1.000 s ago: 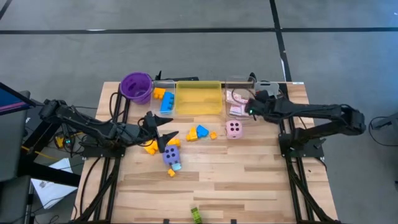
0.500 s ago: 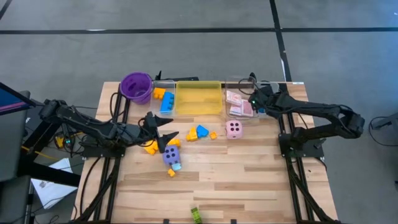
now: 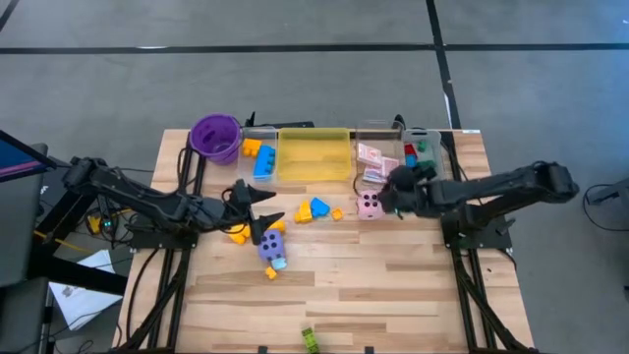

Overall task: Pick & Place Toys
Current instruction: Put the large blue game piece into the white transparent bin

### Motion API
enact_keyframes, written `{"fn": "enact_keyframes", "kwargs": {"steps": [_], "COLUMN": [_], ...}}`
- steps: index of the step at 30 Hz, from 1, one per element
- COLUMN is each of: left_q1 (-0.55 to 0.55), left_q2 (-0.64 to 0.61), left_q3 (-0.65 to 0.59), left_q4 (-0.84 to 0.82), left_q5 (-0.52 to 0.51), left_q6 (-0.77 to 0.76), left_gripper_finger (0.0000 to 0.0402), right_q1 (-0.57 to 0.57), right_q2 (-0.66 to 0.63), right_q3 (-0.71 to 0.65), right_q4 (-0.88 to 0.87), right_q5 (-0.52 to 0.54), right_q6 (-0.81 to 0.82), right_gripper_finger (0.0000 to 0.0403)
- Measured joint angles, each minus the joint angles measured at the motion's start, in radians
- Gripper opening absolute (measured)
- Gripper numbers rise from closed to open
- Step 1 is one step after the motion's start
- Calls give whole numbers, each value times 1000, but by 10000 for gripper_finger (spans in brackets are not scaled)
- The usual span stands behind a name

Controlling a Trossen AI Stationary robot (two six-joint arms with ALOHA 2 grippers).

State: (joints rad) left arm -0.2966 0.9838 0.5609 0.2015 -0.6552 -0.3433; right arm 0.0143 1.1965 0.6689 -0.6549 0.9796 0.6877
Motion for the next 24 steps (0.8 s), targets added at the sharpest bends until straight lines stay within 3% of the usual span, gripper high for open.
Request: {"fn": "enact_keyframes", "kwargs": {"steps": [5, 10, 17, 24], "left_q1": [0, 0, 0, 1], "left_q2": [39, 104, 165, 207], "left_q3": [-1, -1, -1, -1], "left_q4": [20, 129, 254, 248], "left_q5": [0, 6, 34, 32], "left_q6": [-13, -3, 97, 103], "left_gripper_finger": [317, 317, 317, 317], "right_q1": [208, 355, 434, 471], "right_q2": [5, 59, 249, 485], "right_q3": [0, 2, 1, 1], "right_q4": [121, 323, 575, 917], "right_q5": [17, 17, 16, 13], "right_q6": [73, 11, -7, -78], "right_gripper_finger": [276, 276, 276, 276]}}
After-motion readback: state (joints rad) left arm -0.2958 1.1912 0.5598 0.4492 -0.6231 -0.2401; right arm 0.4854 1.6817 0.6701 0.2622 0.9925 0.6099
